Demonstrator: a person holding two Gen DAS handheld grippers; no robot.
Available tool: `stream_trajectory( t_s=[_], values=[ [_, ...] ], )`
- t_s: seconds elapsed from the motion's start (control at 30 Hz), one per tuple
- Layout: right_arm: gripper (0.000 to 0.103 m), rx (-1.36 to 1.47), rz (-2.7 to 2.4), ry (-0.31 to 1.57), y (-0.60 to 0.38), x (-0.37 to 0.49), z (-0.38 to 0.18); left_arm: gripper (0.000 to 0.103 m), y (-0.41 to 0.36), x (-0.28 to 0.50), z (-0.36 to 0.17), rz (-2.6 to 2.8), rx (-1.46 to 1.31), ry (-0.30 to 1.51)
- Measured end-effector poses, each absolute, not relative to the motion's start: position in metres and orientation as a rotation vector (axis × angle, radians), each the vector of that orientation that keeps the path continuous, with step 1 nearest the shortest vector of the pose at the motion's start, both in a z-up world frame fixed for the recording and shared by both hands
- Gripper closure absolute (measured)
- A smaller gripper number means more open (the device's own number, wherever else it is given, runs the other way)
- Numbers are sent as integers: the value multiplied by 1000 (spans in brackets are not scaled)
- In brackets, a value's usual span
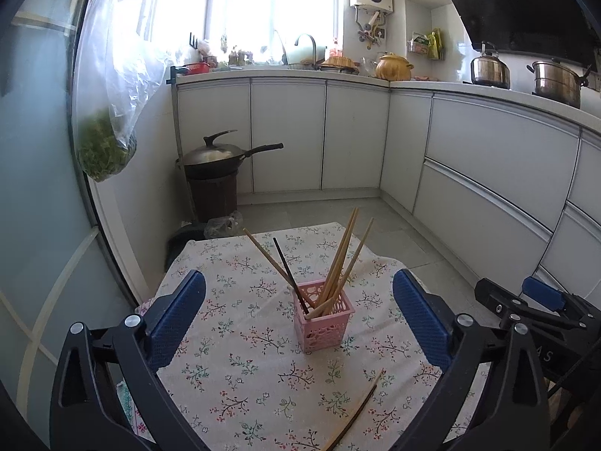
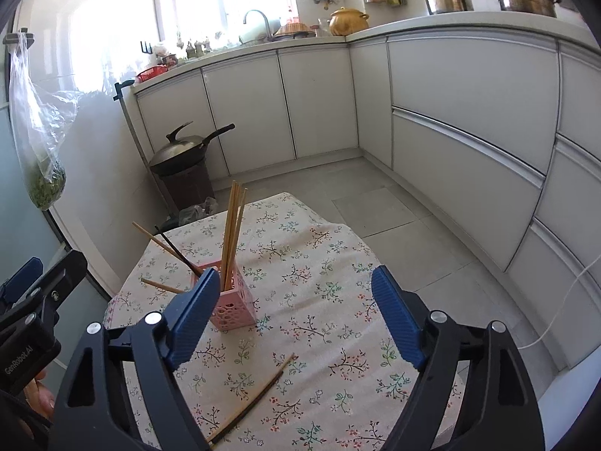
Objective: Organize utensils
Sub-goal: 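Withdraw both open tools from the pink holder, then lower the left tool onto the last bamboo chopstick and grasp it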
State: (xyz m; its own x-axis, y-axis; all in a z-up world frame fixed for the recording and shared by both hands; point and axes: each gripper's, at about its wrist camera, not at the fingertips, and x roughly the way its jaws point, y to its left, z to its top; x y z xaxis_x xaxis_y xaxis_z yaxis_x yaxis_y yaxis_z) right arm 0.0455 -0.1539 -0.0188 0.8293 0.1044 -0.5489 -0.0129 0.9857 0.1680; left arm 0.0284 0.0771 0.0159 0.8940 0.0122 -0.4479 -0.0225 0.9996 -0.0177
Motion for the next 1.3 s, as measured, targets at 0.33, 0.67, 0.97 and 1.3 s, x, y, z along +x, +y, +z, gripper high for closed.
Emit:
stream_trajectory(
  t_s=[0.33,0.67,0.97,1.3],
  values=[
    [7,194,69,644,-173,38,-36,7,63,31,-3,-2,25,531],
    [7,222,74,800,-195,30,-73,7,55,45,-30,-12,67,630],
    [7,275,28,908,-218,21,-97,7,40,69,-75,-88,115,827],
    [7,617,6,1074,-273,20,-128,7,30,106,-144,-170,6,1132]
  ],
)
